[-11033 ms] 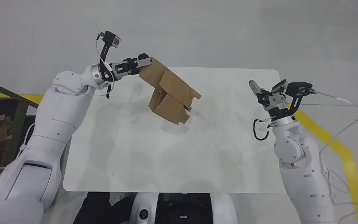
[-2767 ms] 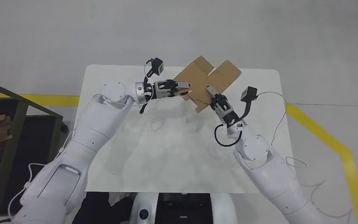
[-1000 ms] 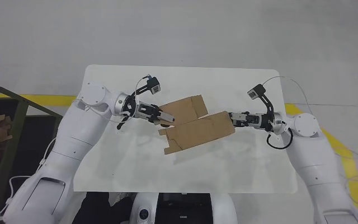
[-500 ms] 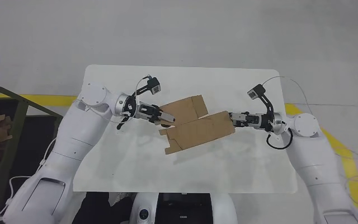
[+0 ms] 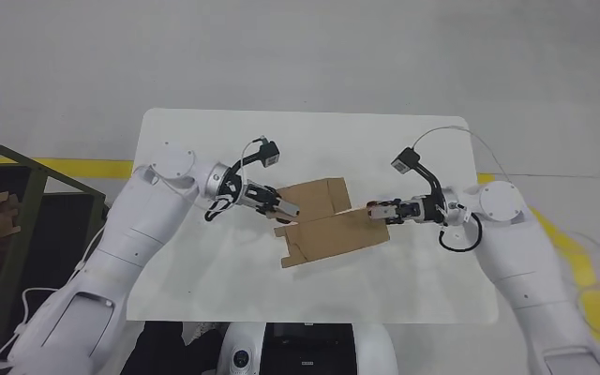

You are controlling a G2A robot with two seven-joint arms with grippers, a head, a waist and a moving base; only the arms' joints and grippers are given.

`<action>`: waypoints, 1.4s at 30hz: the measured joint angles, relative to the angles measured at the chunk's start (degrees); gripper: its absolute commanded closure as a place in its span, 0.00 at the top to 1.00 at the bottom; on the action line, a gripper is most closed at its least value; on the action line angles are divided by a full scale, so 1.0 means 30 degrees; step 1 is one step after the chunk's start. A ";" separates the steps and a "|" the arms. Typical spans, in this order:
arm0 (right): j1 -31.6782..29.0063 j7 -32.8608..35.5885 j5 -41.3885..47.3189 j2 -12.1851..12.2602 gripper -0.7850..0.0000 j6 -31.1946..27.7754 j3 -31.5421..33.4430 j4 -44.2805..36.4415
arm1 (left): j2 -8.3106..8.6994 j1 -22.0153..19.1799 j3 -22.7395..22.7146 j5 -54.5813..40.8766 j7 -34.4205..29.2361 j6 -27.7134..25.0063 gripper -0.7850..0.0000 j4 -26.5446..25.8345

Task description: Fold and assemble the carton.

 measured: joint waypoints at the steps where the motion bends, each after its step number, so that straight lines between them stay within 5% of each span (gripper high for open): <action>1: 0.0159 0.0114 0.0328 0.0058 1.00 0.0111 -0.0142 0.0078 | -0.0020 -0.0061 0.0049 -0.0013 -0.0004 -0.0279 0.00 0.0058; 14: 0.0565 -0.0213 0.0974 0.0867 1.00 -0.0219 -0.2162 -0.0626 | -0.0084 -0.0099 -0.0035 -0.0479 0.0727 -0.1991 0.00 0.0172; 26: 0.1227 -0.0850 0.1836 0.1418 0.99 -0.0856 -0.3780 -0.0652 | -0.0118 -0.0261 0.0242 -0.0381 0.0626 -0.1690 0.00 0.0300; 29: 0.1432 -0.1017 0.1930 0.1555 0.86 -0.1023 -0.4031 -0.0498 | -0.0128 -0.0322 0.0294 -0.0419 0.0568 -0.1617 0.00 0.0370; 34: 0.1662 -0.1211 0.1972 0.1808 0.48 -0.1213 -0.4440 -0.0403 | -0.0131 -0.0378 0.0318 -0.0490 0.0521 -0.1584 0.00 0.0485; 42: 0.1996 -0.1436 0.1921 0.2127 0.31 -0.1441 -0.5229 -0.0309 | -0.0141 -0.0435 0.0417 -0.0448 0.0555 -0.1419 0.00 0.0666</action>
